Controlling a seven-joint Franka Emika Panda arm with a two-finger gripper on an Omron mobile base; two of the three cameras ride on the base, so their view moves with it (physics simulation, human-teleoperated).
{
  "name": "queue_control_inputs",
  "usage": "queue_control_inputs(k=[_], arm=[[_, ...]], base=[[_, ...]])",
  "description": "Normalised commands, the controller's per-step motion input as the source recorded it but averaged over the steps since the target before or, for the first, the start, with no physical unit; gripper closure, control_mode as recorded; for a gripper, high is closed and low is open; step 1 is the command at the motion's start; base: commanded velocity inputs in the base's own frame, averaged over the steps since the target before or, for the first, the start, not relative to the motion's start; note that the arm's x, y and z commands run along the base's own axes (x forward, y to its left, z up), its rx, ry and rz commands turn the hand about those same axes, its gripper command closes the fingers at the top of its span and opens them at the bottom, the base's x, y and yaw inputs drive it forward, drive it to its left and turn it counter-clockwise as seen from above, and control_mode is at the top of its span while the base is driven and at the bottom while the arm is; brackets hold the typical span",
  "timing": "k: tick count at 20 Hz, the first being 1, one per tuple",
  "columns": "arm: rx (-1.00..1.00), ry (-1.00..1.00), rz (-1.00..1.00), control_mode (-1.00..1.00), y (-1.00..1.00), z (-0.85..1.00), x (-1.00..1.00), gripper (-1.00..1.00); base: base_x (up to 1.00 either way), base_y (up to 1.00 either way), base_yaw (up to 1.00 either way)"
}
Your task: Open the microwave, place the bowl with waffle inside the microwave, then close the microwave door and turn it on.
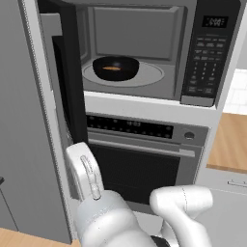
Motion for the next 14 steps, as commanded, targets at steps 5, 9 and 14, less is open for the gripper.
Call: queue_control_inputs(k=[5,9,14], arm=[[0.01,-0.11,0.00,-1.00,0.44,-0.54,0.78,-1.00],[0.03,-0.19,0.00,-1.00,0.33,-0.80,0.86,-1.00],[0.00,-0.26,0.00,-1.00,0.41,-0.29,0.40,-1.00]], base=[[0.00,0.00,0.00],[0.00,0.00,0.00],[0.00,0.00,0.00]])
